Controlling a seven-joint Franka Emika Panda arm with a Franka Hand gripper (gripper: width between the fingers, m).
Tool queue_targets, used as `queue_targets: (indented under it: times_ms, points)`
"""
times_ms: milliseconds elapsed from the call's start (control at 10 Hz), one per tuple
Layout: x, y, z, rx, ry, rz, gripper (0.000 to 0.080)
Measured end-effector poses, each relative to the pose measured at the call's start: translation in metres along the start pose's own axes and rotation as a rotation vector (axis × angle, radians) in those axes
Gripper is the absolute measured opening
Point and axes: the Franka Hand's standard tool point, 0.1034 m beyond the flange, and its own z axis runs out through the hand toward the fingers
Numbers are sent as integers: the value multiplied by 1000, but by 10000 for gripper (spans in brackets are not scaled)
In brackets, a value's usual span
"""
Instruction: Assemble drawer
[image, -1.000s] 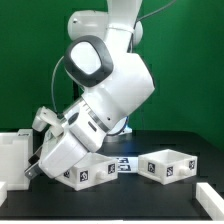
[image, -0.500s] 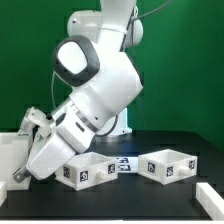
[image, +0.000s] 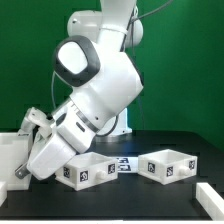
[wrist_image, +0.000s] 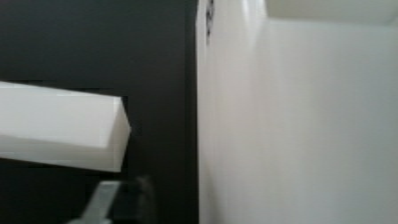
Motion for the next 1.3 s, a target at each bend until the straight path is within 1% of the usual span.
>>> queue_targets:
  times_ms: [100,200,300,600,700,800,900,1000,1100,1200,1300]
  points:
    - [0,0,0,0,0,0,241]
    - [0,0,0,0,0,0,62]
    - [0,0,0,0,0,0,32]
    - [1,0,-1,1,0,0,32]
    - [0,1,-10,27,-13,13,32]
    - [-3,4,-32,54,-24,28,32]
    - [-8,8,-60,82,-13,54,32]
    - [-13,8,-83,116,13,90,32]
    - [-21,9,-109,163,-4,118,32]
    - [-27,23,-129,144,14,108,32]
    - [-29,32,-128,87,85,104,32]
